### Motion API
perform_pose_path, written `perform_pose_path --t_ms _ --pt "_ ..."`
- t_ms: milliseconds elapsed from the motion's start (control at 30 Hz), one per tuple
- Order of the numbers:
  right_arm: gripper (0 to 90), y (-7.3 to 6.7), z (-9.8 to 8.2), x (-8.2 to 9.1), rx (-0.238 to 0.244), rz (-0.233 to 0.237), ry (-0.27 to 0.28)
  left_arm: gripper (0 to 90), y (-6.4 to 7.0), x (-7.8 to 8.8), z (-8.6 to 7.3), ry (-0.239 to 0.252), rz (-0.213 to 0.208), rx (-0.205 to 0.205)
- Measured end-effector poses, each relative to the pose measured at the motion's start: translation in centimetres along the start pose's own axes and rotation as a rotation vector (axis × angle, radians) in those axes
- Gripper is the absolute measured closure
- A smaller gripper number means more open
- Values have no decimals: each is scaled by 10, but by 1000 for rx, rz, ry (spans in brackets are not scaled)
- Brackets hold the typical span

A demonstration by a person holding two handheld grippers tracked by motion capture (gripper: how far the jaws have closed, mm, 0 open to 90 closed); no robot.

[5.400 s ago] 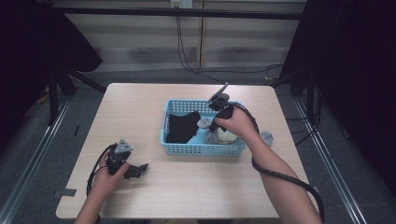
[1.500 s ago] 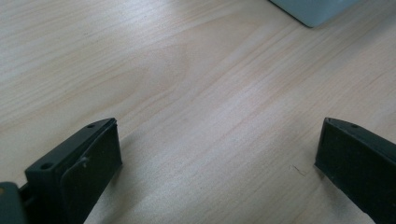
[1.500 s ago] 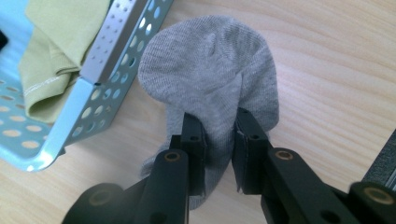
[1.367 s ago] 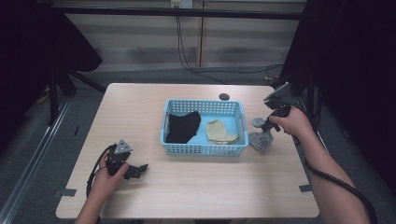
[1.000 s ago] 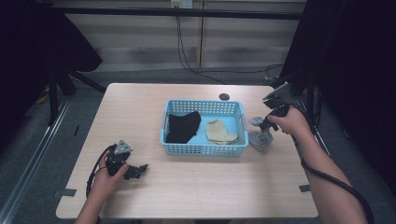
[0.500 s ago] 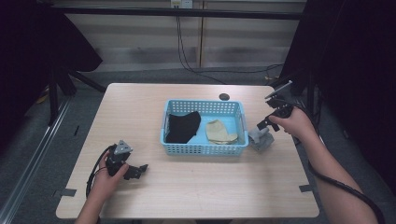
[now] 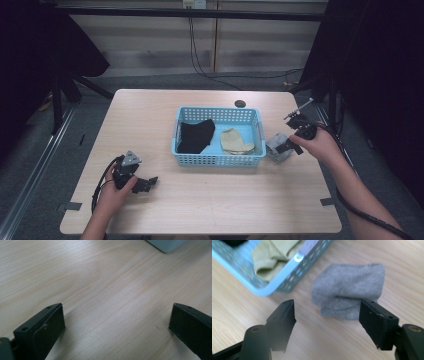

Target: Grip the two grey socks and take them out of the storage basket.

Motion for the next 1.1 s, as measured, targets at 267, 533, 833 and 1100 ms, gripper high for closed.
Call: perform_pose_path --t_ms 267,533,833,1100 --pt "264 -22 -21 -11 64 -33 -5 0 0 0 0 0 0 0" --pt "264 -43 -41 -29 101 -8 0 0 0 0 0 0 1 0" --pt "261 -66 -65 -55 109 30 56 0 0 0 0 1 4 1" --pt "229 -73 -73 -61 142 18 55 0 0 0 -1 0 1 5"
Point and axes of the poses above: each handheld gripper's, and its own axes: x roughly backward along the jaws, z roughly out of its top, y roughly to its right, the point moved 3 cm from there along -x, roughly forward along the jaws, and after that the axes turned 12 degrees about -y, right-handed, at the moved point
